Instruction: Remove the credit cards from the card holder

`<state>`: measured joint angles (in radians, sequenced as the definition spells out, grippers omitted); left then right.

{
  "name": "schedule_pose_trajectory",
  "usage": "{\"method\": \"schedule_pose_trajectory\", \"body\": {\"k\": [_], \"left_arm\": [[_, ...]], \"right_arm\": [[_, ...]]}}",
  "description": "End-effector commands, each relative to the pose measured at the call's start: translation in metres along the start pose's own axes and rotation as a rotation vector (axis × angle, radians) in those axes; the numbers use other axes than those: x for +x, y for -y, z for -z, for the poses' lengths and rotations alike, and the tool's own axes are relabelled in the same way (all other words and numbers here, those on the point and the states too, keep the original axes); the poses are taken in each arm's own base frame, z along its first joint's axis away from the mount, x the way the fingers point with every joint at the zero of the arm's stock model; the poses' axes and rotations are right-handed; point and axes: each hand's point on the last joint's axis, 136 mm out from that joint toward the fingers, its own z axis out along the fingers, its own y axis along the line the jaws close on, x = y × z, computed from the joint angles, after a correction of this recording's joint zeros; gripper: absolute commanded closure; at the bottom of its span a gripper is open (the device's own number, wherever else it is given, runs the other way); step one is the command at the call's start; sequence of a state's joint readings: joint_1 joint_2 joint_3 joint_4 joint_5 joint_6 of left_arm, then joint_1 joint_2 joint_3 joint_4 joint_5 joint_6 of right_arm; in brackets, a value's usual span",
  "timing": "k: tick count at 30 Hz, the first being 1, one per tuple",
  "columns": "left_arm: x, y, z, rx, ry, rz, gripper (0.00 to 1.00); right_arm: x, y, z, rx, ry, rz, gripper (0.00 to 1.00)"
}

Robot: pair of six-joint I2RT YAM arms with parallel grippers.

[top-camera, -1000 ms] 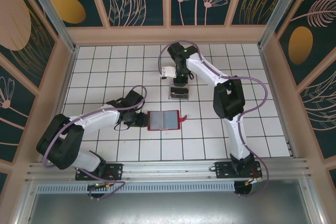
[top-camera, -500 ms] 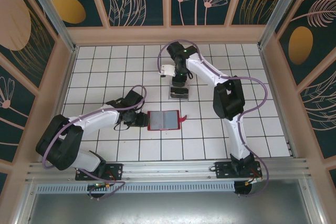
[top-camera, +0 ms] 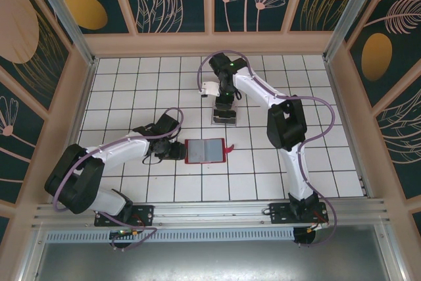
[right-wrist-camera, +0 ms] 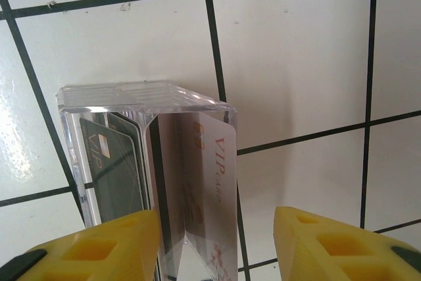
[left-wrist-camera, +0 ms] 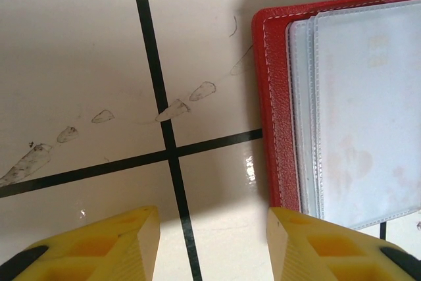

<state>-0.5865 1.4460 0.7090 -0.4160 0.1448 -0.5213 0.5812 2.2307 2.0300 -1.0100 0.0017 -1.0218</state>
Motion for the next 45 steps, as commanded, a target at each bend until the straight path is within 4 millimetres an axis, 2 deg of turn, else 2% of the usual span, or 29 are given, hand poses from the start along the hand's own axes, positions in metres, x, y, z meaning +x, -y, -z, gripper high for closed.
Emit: {"method": "schedule_pose_trajectory", "body": {"k": [1, 7, 13, 18, 23, 27, 31, 33, 36, 40, 45], "left_arm": [[0.003, -0.004, 0.002, -0.014, 0.004, 0.011, 0.53], [0.002, -0.004, 0.002, -0.014, 0.006, 0.010, 0.53], [0.002, -0.004, 0.002, -0.013, 0.003, 0.012, 0.52], [0.000, -0.004, 0.003, -0.016, 0.011, 0.007, 0.53], [-0.003, -0.004, 0.003, -0.023, 0.018, 0.005, 0.53], [-0.007, -0.003, 0.005, -0.027, 0.033, -0.001, 0.53], [-0.013, -0.001, 0.006, -0.024, 0.046, -0.003, 0.53], [-0.014, 0.001, 0.006, -0.017, 0.048, -0.005, 0.52], [-0.018, 0.005, 0.007, -0.004, 0.057, -0.008, 0.53], [-0.025, 0.008, 0.011, 0.006, 0.085, -0.008, 0.52], [-0.032, 0.010, 0.014, 0.006, 0.114, -0.002, 0.53]], "right_arm": [[0.006, 0.002, -0.011, -0.004, -0.017, -0.013, 0.50], [0.010, 0.013, -0.012, 0.042, -0.038, -0.019, 0.50], [0.009, 0.032, -0.004, 0.130, -0.042, -0.036, 0.51], [-0.001, 0.046, 0.022, 0.205, 0.006, -0.068, 0.51], [-0.009, 0.047, 0.044, 0.247, 0.057, -0.113, 0.53], [-0.019, 0.047, 0.058, 0.268, 0.144, -0.229, 0.60], [-0.031, 0.042, 0.070, 0.248, 0.255, -0.391, 0.68], [-0.043, 0.033, 0.076, 0.206, 0.329, -0.493, 0.71], [-0.050, 0.019, 0.080, 0.149, 0.387, -0.623, 0.73], [-0.044, 0.011, 0.081, 0.113, 0.403, -0.840, 0.77], [-0.042, -0.013, 0.080, -0.014, 0.445, -1.070, 0.83]]}}
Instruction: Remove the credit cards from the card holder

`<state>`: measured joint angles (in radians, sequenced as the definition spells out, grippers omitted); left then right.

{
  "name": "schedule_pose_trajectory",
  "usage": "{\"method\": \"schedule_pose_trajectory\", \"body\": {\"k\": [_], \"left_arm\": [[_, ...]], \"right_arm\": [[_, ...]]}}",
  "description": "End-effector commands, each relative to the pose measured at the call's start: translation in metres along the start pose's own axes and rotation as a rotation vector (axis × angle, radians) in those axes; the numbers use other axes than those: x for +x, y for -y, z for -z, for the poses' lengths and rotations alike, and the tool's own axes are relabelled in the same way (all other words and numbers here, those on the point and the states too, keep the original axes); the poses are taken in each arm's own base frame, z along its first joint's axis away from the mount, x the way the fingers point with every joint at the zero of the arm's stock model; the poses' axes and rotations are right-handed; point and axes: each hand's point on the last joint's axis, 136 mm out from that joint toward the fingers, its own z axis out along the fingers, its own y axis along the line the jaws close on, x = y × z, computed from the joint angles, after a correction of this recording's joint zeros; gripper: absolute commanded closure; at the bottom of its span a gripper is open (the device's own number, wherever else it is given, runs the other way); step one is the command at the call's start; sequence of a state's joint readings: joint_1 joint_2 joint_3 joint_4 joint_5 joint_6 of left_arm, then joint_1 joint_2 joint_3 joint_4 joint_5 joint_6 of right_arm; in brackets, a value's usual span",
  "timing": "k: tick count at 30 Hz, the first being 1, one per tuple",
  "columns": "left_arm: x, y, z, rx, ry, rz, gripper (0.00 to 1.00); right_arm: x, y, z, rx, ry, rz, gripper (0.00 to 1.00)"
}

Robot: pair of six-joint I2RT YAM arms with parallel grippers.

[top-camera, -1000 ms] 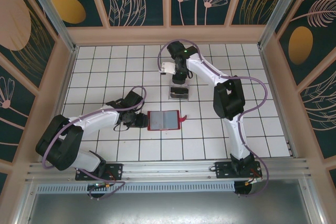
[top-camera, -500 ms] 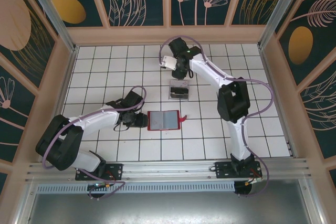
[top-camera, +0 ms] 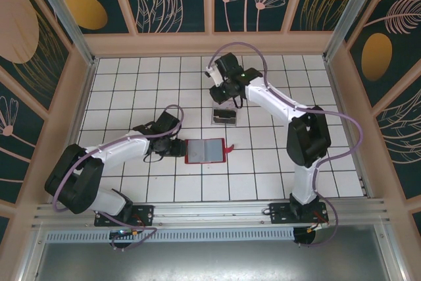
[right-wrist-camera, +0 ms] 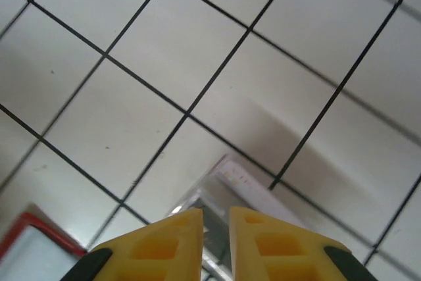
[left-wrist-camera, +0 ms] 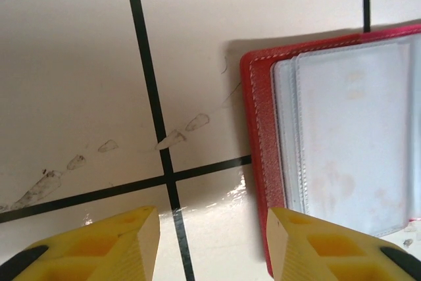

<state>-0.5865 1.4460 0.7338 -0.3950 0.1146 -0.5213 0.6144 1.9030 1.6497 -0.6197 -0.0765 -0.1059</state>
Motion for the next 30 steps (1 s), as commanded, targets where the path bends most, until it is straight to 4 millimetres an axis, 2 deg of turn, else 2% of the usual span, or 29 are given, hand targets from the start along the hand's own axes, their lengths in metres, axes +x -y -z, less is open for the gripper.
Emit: {"method": "schedule_pose_trajectory", "body": {"k": [1, 3, 8, 16, 20, 26, 30], "left_arm": [[-0.018, 0.007, 0.008, 0.011, 0.063, 0.003, 0.53], [-0.020, 0.008, 0.009, 0.016, 0.070, 0.004, 0.52], [-0.029, 0.014, 0.011, 0.034, 0.100, 0.012, 0.52], [-0.043, 0.018, 0.018, 0.039, 0.146, 0.012, 0.53], [-0.045, 0.014, 0.020, 0.008, 0.153, 0.025, 0.52], [-0.045, 0.002, 0.021, -0.036, 0.154, 0.046, 0.49], [-0.047, -0.017, 0.026, -0.051, 0.159, 0.101, 0.48]], "right_arm": [[-0.003, -0.016, 0.017, -0.092, 0.044, -0.265, 0.85], [0.007, -0.022, 0.017, -0.130, 0.016, -0.354, 0.90], [0.030, -0.037, 0.019, -0.207, -0.036, -0.508, 0.91], [0.063, -0.060, 0.018, -0.219, -0.121, -0.530, 0.90], [0.078, -0.072, 0.011, -0.224, -0.155, -0.540, 0.89], [0.088, -0.099, -0.001, -0.238, -0.203, -0.515, 0.88], [0.094, -0.113, -0.010, -0.248, -0.236, -0.506, 0.88]]}}
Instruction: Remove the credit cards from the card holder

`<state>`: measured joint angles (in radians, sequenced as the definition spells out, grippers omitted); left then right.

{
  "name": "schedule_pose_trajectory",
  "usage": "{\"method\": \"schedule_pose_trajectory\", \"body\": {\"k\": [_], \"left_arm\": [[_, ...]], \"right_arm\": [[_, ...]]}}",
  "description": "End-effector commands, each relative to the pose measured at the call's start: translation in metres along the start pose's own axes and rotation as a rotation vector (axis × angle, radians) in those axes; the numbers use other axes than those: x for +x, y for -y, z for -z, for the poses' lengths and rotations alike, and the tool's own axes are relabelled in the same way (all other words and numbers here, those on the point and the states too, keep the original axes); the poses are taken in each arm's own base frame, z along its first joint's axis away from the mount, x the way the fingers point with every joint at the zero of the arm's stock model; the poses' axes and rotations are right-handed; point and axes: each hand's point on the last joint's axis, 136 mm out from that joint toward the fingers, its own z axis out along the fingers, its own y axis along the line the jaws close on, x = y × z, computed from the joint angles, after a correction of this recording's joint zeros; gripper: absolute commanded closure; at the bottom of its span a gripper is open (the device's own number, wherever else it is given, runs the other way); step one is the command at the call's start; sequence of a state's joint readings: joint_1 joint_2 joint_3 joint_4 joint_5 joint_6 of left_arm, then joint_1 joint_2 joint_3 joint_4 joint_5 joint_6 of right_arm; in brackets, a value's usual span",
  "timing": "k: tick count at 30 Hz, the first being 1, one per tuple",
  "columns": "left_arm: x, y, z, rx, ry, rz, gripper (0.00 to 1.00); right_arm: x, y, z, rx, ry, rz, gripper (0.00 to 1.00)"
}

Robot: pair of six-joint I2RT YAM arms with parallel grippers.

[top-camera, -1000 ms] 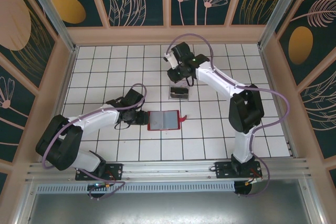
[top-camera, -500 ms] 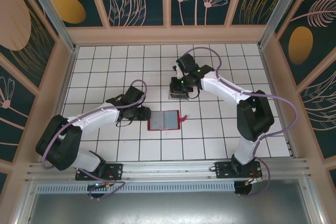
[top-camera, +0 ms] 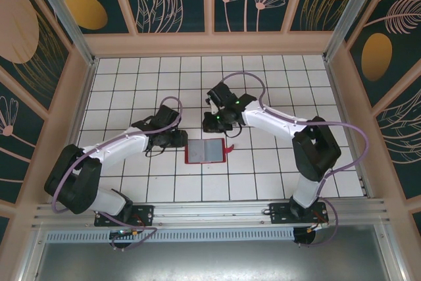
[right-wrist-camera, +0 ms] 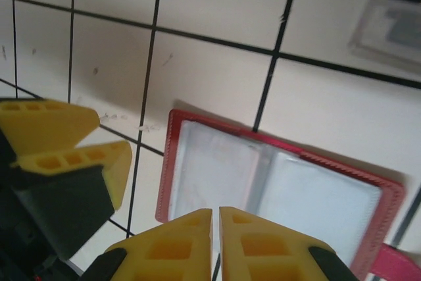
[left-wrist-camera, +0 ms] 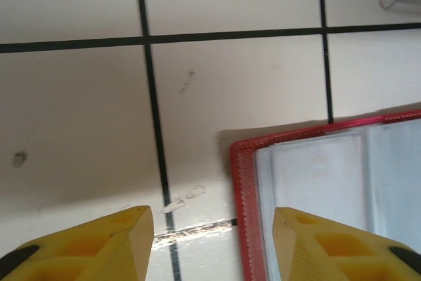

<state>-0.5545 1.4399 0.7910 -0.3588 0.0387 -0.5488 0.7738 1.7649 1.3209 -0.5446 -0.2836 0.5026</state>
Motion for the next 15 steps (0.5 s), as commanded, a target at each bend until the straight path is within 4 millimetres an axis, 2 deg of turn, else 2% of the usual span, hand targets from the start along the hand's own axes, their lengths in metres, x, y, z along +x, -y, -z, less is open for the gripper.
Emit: {"method": "schedule_pose_trajectory", "body": {"k": [1, 7, 15], "left_arm": [[-0.009, -0.021, 0.011, -0.032, 0.027, 0.068, 0.48], [-0.020, -0.054, 0.030, -0.092, 0.066, 0.098, 0.47], [-0.033, -0.086, 0.047, -0.226, 0.124, 0.052, 0.46]], "right_arm": [[0.005, -0.007, -0.015, -0.008, -0.024, -0.016, 0.88], [0.014, -0.021, -0.032, -0.028, -0.061, -0.012, 0.87], [0.027, -0.039, -0.061, -0.044, -0.123, 0.007, 0.85]]}}
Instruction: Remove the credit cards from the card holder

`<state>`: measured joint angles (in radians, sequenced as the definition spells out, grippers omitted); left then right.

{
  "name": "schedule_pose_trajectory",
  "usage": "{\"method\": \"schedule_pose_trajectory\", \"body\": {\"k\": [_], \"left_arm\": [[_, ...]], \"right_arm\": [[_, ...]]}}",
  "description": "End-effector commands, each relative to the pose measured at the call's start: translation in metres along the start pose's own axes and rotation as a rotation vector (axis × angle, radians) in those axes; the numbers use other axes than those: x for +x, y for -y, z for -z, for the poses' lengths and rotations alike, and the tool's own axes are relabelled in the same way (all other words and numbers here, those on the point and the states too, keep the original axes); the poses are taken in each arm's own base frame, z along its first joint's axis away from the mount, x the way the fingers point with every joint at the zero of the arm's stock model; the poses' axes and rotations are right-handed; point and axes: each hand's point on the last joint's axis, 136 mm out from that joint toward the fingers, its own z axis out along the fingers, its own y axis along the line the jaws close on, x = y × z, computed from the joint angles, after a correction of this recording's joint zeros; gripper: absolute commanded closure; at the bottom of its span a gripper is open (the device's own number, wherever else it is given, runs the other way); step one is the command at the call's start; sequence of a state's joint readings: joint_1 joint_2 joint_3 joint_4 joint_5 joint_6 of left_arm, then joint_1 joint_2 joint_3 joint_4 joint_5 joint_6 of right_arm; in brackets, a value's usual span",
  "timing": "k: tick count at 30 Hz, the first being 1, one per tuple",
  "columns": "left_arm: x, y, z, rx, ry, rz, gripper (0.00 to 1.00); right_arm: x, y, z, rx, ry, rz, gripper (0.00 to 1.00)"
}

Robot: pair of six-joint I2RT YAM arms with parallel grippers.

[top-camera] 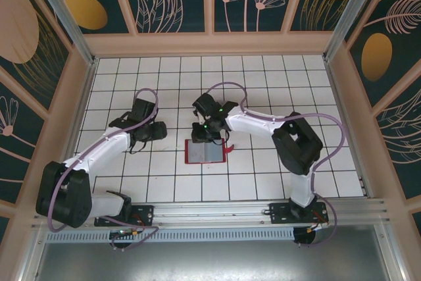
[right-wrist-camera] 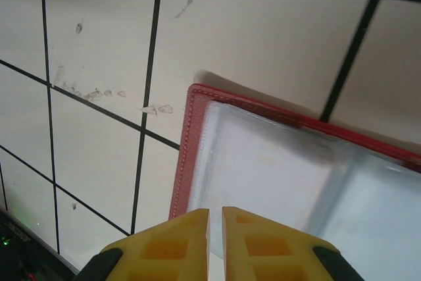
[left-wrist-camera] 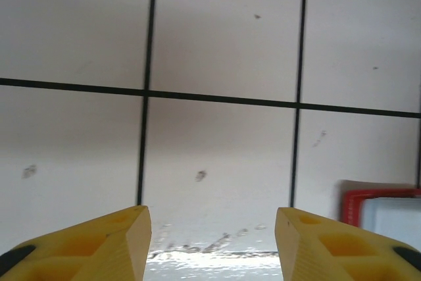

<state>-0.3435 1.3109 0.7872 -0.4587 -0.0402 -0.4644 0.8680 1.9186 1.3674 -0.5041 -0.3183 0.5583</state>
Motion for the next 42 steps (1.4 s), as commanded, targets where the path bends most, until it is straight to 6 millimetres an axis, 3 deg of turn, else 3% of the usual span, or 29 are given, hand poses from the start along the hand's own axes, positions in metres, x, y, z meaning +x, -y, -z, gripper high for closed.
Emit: {"method": "schedule_pose_trajectory", "body": {"k": [1, 10, 23, 42], "left_arm": [[-0.005, -0.016, 0.007, -0.084, 0.031, -0.057, 0.46], [-0.008, -0.018, 0.007, -0.100, 0.036, -0.073, 0.46], [-0.008, -0.015, 0.006, -0.086, 0.032, -0.078, 0.46], [-0.007, -0.014, 0.004, -0.076, 0.025, -0.080, 0.46]], "right_arm": [[-0.003, -0.017, -0.010, -0.032, -0.010, 0.006, 0.85], [0.006, -0.025, -0.030, -0.028, -0.054, 0.012, 0.83], [0.020, -0.015, -0.044, 0.017, -0.108, 0.005, 0.78], [0.031, 0.021, -0.031, 0.230, -0.105, -0.015, 0.69]]}}
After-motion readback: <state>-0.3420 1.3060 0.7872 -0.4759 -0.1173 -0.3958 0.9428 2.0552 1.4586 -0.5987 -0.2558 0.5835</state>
